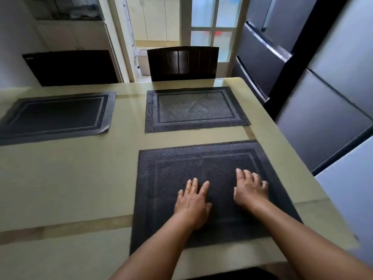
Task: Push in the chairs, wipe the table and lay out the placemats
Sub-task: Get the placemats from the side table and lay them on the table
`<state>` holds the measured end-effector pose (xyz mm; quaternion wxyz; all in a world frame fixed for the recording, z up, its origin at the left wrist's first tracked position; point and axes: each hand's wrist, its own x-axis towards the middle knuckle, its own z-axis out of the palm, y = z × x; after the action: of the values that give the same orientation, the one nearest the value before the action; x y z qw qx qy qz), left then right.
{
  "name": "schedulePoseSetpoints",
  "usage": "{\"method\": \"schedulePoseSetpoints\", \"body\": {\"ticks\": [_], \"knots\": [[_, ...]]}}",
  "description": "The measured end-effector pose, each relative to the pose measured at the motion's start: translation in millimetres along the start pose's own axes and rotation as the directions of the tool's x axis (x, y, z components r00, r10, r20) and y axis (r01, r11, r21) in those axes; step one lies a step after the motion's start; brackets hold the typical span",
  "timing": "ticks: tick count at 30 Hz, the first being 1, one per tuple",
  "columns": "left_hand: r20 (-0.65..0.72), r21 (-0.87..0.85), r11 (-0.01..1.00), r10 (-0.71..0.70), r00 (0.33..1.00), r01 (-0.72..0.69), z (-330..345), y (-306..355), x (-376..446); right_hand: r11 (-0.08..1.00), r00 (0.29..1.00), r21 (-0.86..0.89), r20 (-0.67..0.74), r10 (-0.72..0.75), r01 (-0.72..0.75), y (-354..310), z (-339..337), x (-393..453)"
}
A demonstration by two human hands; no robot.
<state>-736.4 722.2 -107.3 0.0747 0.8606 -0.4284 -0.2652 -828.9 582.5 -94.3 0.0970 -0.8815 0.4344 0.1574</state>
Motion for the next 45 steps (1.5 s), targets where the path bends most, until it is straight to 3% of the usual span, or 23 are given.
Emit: {"method": "schedulePoseSetpoints", "body": {"ticks": [9, 13, 18, 24, 34, 45], "knots": [[-0.020, 0.083, 0.980, -0.178, 0.984, 0.180, -5, -24, -15, 0.993, 0.983, 0.005, 0.135, -0.121, 0.121, -31, 6, -21], [-0.039, 0.075, 0.960, -0.268, 0.963, 0.271, -16, -67, -36, 0.977, 0.968, -0.009, 0.143, -0.208, 0.211, -82, 12, -35], [-0.063, 0.007, 0.912, -0.409, 0.911, 0.410, -37, -172, -85, 0.923, 0.916, -0.042, 0.148, -0.372, 0.382, -198, 32, -65], [-0.052, -0.081, 0.864, -0.502, 0.863, 0.497, -56, -271, -129, 0.878, 0.869, -0.063, 0.190, -0.457, 0.475, -305, 48, -94], [-0.053, -0.159, 0.823, -0.558, 0.828, 0.545, -86, -412, -190, 0.813, 0.798, -0.018, 0.204, -0.567, 0.582, -443, 77, -134], [-0.067, -0.152, 0.837, -0.539, 0.839, 0.526, -94, -458, -197, 0.801, 0.791, -0.045, 0.197, -0.579, 0.597, -482, 84, -136]]}}
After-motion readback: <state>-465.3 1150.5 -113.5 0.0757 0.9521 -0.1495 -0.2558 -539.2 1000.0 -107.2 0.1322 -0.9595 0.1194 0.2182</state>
